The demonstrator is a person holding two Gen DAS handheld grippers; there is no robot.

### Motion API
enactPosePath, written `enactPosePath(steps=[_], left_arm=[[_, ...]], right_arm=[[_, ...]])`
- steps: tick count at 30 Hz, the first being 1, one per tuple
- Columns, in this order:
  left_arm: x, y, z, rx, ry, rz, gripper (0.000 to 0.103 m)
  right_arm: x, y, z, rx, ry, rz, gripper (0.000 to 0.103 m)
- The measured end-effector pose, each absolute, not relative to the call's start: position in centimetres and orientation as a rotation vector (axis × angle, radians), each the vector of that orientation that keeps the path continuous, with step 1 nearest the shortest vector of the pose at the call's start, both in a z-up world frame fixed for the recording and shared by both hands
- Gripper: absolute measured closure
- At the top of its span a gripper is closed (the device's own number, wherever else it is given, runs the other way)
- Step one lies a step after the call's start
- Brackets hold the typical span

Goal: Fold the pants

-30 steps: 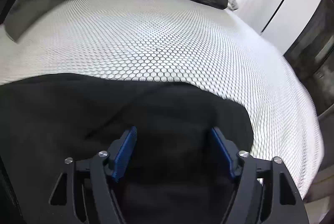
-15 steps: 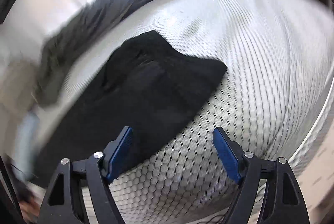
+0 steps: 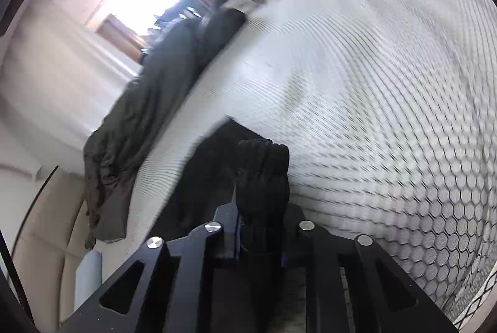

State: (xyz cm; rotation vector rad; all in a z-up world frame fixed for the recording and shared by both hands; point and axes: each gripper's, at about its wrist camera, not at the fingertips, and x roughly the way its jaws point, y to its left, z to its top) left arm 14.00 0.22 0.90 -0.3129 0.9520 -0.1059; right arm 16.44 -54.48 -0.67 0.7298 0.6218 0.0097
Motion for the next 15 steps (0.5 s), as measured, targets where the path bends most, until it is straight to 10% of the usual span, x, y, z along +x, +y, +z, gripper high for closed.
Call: enactPosePath(steps=[5, 7, 9, 15], left_arm=[[12.9, 4.3, 2.5, -0.382, 0.886, -0.037, 0.022], [12.4, 5.6, 2.9, -0.391, 0.874, -0.009, 0.022], [11.9, 7.1, 3.0, -0.414, 0.871, 0.016, 0.022], [11.5, 8.7, 3.2, -0.459, 0.865, 0.005, 0.022]], right_arm=[[14.8, -41.4, 7.4, 0.501, 0.529, 0.45, 0.091], [15.2, -34.8, 8.0, 0.408, 0.589, 0.639, 0.084], [14.6, -28.3, 6.9, 0.321, 0.722, 0.865, 0.052], [11.2, -24.4, 6.3, 0.048, 0.74, 0.955, 0.049]])
